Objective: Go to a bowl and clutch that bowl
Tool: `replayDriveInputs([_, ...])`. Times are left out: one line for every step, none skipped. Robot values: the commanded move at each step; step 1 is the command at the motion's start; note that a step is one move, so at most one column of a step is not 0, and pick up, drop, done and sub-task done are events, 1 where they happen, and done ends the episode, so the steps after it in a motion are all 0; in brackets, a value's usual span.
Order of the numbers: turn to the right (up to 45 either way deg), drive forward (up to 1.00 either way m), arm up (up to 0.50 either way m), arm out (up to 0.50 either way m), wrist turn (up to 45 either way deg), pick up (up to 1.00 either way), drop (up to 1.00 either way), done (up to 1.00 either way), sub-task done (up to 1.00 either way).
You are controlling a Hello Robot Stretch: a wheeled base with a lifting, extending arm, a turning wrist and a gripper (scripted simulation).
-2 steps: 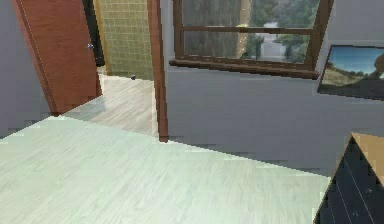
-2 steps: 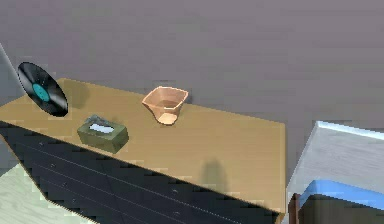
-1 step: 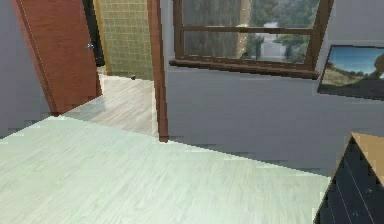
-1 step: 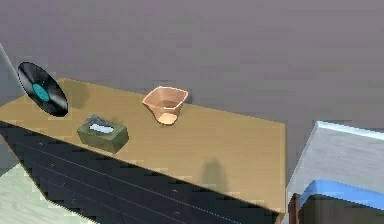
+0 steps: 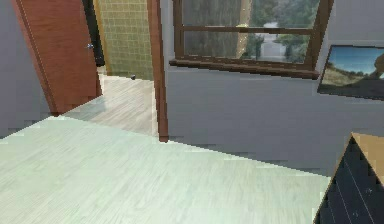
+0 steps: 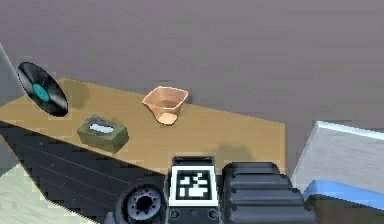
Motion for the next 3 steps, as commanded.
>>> replayDriveInputs([0.0, 0.00, 0.00, 0.44, 0.0, 0.00, 0.00, 0.00, 0.00])
replayDriveInputs([0.0, 0.00, 0.00, 0.00, 45.0, 0.00, 0.00, 0.00, 0.00])
replayDriveInputs([0.0, 0.00, 0.00, 0.00, 45.0, 0.00, 0.00, 0.00, 0.00])
